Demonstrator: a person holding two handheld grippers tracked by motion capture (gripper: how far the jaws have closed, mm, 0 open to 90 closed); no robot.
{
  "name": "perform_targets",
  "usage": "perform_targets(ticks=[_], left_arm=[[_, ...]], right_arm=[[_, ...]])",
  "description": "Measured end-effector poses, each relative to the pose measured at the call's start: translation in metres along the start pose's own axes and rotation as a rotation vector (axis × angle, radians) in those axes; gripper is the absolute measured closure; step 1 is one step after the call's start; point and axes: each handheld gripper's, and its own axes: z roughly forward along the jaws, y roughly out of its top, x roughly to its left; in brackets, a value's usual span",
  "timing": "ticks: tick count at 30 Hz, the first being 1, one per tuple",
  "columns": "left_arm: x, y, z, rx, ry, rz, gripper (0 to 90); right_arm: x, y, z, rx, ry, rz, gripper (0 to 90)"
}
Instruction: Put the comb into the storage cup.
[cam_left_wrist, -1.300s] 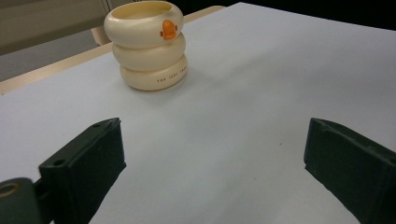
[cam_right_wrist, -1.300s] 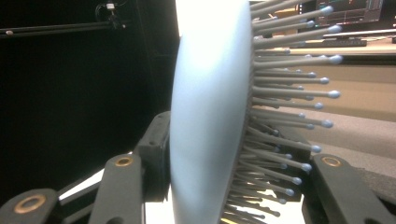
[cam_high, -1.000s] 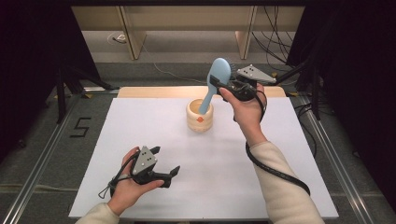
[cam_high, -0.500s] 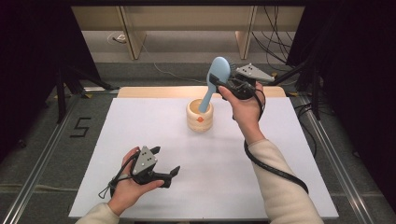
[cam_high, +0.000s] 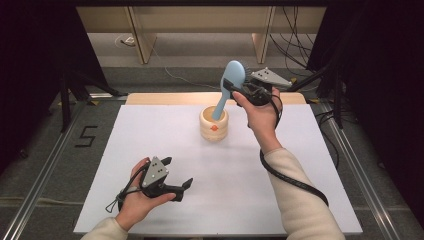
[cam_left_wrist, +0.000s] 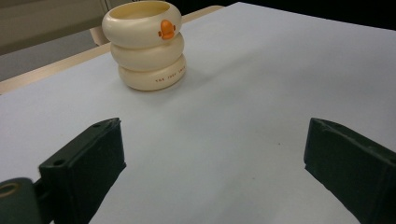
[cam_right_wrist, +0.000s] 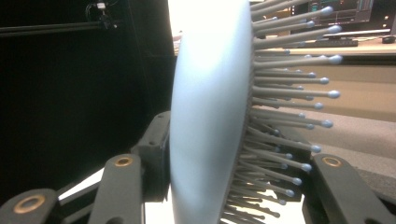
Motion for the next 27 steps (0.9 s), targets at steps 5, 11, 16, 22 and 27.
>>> perform_targets(ticks=[5,11,16,22,27], left_arm=[[0.000,0.000,0.000,0.000,0.000,0.000,4.4],[0.000,0.000,0.000,0.000,0.003,-0.002,4.4],[0.000,0.000,0.000,0.000,0.000,-0.002,4.4],[0.000,0.000,0.000,0.001,-0.001,-0.003,4.4],[0.000,0.000,0.000,0.000,-0.003,-0.002,4.5]], right_arm=[[0.000,0.000,0.002,0.004,-0.004,0.002,50.3],[-0.001,-0.001,0.005,0.006,-0.011,0.000,50.3],[-0.002,-0.003,0.006,0.009,-0.017,0.000,50.2],[-0.003,-0.004,0.009,0.012,-0.027,0.002,50.2],[-0.003,-0.005,0.011,0.016,-0.030,0.001,50.2]])
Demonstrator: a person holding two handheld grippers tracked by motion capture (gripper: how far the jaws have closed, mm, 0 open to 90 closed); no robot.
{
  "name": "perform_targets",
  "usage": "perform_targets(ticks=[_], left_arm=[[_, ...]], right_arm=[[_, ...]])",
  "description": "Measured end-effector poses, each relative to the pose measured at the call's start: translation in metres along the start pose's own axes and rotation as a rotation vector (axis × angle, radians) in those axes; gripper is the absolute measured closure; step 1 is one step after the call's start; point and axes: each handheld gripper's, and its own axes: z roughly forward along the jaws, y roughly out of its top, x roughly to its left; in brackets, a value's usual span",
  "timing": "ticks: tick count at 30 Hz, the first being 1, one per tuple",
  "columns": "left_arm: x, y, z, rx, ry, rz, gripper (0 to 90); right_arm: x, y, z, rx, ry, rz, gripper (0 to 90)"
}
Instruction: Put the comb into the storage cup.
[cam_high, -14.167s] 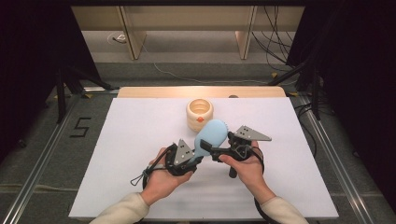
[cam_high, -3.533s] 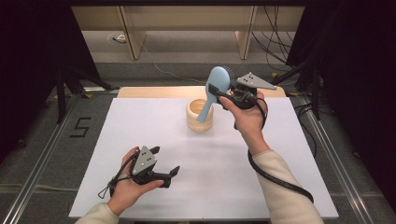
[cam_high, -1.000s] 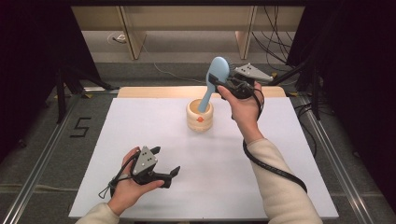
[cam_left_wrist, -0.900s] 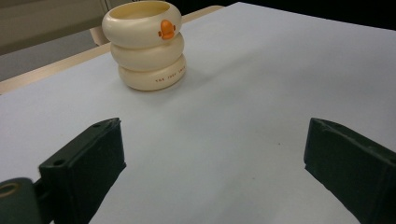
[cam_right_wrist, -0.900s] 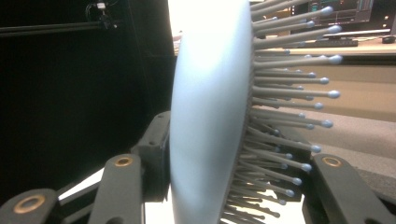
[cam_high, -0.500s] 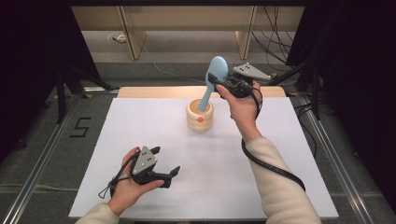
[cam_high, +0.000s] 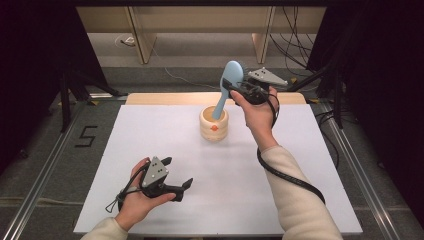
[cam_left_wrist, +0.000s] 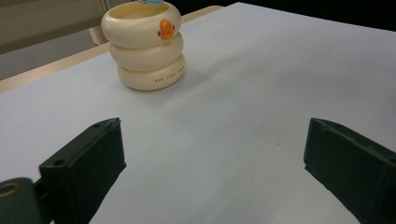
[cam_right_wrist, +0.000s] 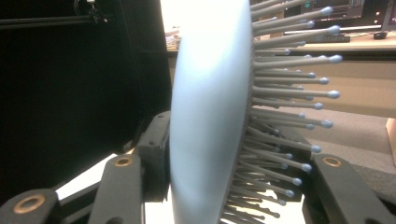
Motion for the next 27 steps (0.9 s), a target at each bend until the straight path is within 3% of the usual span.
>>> perform_targets(ticks=[27], left_arm=[[0.000,0.000,0.000,0.002,-0.004,-0.003,4.6]], right_arm=[[0.000,-0.005,0.011,0.016,-0.012,-0.010,50.1]])
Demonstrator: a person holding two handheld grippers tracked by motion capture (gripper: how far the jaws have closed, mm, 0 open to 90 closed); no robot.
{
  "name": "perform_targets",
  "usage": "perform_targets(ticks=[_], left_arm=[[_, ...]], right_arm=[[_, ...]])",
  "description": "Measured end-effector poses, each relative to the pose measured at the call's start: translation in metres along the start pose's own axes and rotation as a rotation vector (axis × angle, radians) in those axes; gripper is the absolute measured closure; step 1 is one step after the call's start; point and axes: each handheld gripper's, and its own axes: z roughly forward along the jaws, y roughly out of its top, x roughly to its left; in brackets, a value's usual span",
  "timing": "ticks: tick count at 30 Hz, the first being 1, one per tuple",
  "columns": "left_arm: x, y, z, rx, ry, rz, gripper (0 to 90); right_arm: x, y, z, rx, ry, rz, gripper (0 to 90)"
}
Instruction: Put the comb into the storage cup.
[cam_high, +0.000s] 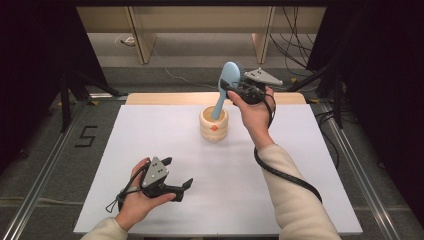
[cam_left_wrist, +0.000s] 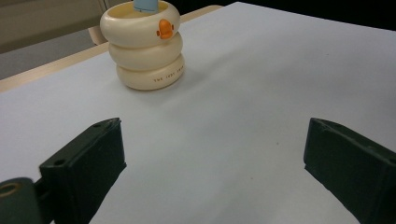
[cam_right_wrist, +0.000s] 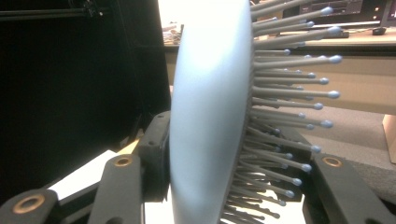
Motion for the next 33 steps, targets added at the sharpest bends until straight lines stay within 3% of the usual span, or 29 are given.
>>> perform_targets(ticks=[33], left_arm=[[0.000,0.000,0.001,0.001,0.001,-0.001,4.6]], right_arm=[[0.001,-0.006,0.011,0.018,-0.008,-0.001,50.0]])
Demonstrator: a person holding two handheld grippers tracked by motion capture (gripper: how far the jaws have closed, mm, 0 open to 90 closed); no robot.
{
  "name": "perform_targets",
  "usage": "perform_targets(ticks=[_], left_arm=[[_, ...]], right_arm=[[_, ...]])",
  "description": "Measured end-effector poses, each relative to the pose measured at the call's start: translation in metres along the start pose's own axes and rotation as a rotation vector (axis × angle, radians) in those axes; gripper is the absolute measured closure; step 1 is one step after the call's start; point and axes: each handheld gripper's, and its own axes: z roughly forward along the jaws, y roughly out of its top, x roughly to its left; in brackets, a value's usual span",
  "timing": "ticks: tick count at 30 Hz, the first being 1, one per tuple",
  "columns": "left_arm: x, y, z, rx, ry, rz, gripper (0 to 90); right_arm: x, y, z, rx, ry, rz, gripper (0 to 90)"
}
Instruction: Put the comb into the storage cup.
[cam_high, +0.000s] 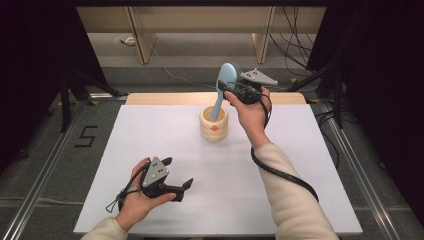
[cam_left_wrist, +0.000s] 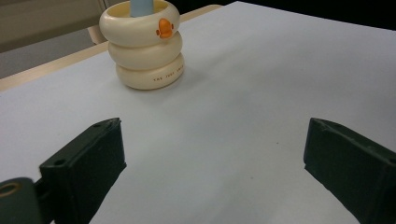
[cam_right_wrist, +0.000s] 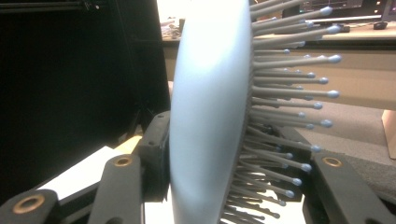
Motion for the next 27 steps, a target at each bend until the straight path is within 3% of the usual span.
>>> perform_targets(ticks=[27], left_arm=[[0.0004,0.0002,-0.0003,0.000,0.001,0.000,4.7]], right_arm=[[0.0010,-0.0067,0.0086,0.019,-0.011,-0.010,50.0]])
